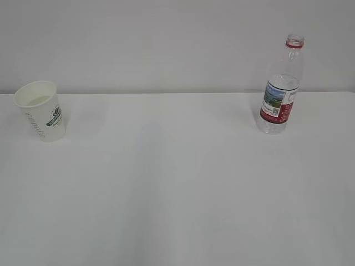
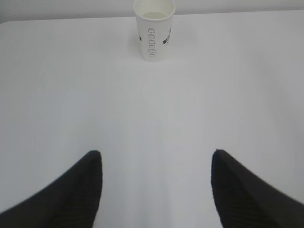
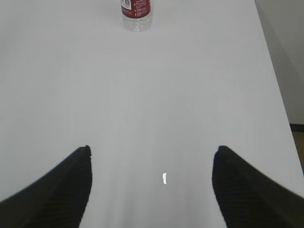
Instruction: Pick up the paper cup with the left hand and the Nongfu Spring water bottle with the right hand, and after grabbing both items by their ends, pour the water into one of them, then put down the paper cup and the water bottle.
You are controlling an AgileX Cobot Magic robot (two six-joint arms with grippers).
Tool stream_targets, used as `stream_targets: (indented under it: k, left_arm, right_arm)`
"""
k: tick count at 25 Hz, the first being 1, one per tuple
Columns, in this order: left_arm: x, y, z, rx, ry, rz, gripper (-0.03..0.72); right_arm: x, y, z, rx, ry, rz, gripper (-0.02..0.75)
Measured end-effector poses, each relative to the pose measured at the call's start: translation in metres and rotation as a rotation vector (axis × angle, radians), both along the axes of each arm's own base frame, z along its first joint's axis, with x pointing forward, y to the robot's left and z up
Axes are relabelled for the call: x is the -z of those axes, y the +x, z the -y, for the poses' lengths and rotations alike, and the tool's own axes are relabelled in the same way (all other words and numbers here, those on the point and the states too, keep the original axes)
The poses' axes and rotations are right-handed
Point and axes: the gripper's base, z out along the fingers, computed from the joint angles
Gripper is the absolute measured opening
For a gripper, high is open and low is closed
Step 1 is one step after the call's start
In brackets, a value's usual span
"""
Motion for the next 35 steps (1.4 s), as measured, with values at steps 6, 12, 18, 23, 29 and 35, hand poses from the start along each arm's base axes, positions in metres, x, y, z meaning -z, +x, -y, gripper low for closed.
stream_targets:
  k: [6,12,18,23,29,35]
  left_arm:
    - [0.0005,0.0001,0.0010,0.007,-0.010,-0.003,0.524]
    - [0.0005,0.0001,0.0010,0.007,-0.010,-0.003,0.524]
    - [0.0005,0.0001,0.0014,0.010,-0.014,-0.004,0.524]
    - [0.0005,0.0000,0.0016,0.011,-0.016,-0.004,0.524]
    - [0.0005,0.0000,0.0016,0.011,-0.016,-0.004,0.524]
    - [0.0005,0.0002,-0.0021,-0.015,0.022,-0.002,0.524]
  right_arm:
    - [0.0007,-0.0053,0.0008,0.001,0.002,0.032,0.593]
    - [0.0007,-0.0053,0.0008,0.001,0.002,0.032,0.593]
    - [0.0007,-0.0053,0.0008,0.001,0.002,0.032,0.592]
    - [0.0007,-0.0053,0.0008,0.001,0.002,0.032,0.590]
    - [0.0011,-0.0051,0.0008,0.001,0.002,0.031,0.590]
    - [0.0012,-0.0052,-0.0003,-0.006,0.013,0.029,0.590]
